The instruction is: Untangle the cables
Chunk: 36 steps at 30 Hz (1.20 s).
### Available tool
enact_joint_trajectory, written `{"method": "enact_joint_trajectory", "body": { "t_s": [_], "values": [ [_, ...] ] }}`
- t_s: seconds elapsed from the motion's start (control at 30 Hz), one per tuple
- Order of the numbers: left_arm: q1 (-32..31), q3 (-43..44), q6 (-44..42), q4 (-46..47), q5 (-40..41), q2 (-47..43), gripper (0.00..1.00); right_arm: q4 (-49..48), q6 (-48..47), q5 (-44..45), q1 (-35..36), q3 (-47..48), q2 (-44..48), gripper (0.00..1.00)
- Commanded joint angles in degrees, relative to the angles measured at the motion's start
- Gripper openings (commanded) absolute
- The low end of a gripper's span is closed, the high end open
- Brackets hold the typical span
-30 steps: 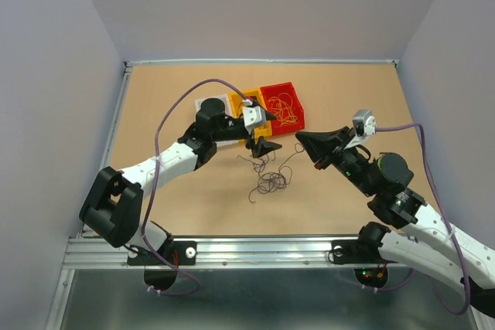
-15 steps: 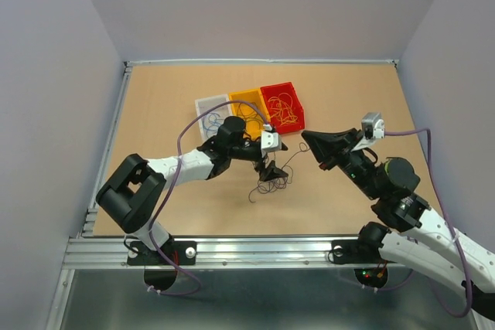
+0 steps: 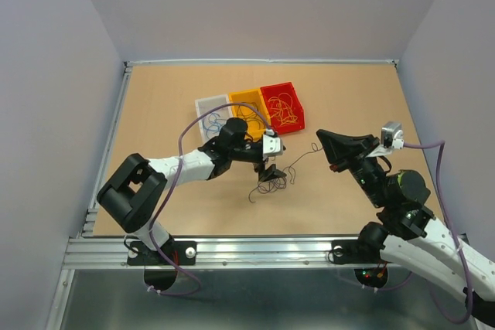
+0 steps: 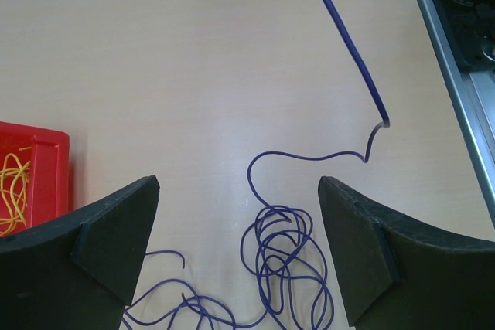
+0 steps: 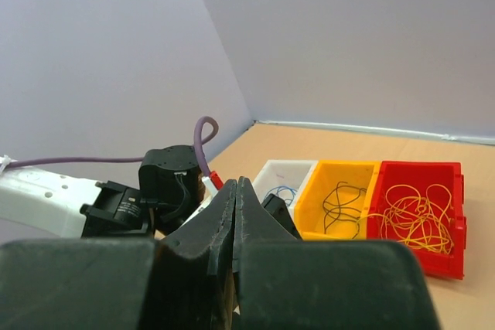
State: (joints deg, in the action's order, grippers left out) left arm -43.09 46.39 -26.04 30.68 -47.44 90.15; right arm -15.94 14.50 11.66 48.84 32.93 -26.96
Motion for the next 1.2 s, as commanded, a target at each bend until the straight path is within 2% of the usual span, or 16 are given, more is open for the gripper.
{"method": "enact_joint_trajectory", "body": {
  "t_s": [0.0, 0.3, 0.43, 0.47, 0.53, 0.57, 0.7, 0.97, 1.07, 1.1, 1.17],
  "values": [
    [-0.68, 1.85, -2.43, -0.96, 0.86, 1.25, 0.95, -4.01, -0.88, 1.70, 0.29, -0.94, 1.12, 0.01],
    [-3.40, 6.42, -6.83, -8.26, 3.50, 7.32, 0.84, -4.97, -0.53, 6.09, 0.29, -3.04, 5.86, 0.01],
    [-3.58, 9.24, -7.53, -11.51, 3.50, 10.48, 0.52, -5.32, -0.35, 8.37, 0.29, -4.01, 8.24, 0.01],
    [-3.58, 9.68, -7.53, -12.04, 3.84, 10.49, 0.31, -5.32, -0.18, 9.60, 0.20, -4.27, 8.94, 0.00],
    [-3.67, 9.77, -7.71, -12.13, 3.93, 9.53, 0.13, -5.24, 0.00, 11.44, 0.29, -4.54, 9.12, 0.01],
    [-3.67, 9.60, -7.97, -12.13, 4.02, 8.74, 0.00, -4.89, 0.61, 14.50, 0.20, -4.36, 8.94, 0.01],
    [-3.40, 8.37, -7.62, -12.74, 3.50, 4.08, 0.00, -2.34, 3.42, 23.20, 0.29, -3.13, 3.43, 0.01],
    [-1.30, 8.28, -6.04, -20.13, -0.37, -10.31, 0.00, 0.56, 5.97, 30.18, 0.29, 0.38, -11.25, 0.01],
    [0.19, 7.22, -3.50, -20.04, -0.81, -16.74, 0.00, 0.04, 6.15, 24.84, 0.12, 0.82, -14.60, 0.00],
    [0.37, 7.13, -2.71, -19.95, -0.64, -18.07, 0.00, -1.44, 4.15, 17.16, 0.20, 0.13, -14.96, 0.01],
    [1.25, 7.66, 1.86, -19.69, 0.59, -21.32, 0.00, -6.89, 2.38, 9.03, 0.20, -1.28, -15.14, 0.01]
  ]
}}
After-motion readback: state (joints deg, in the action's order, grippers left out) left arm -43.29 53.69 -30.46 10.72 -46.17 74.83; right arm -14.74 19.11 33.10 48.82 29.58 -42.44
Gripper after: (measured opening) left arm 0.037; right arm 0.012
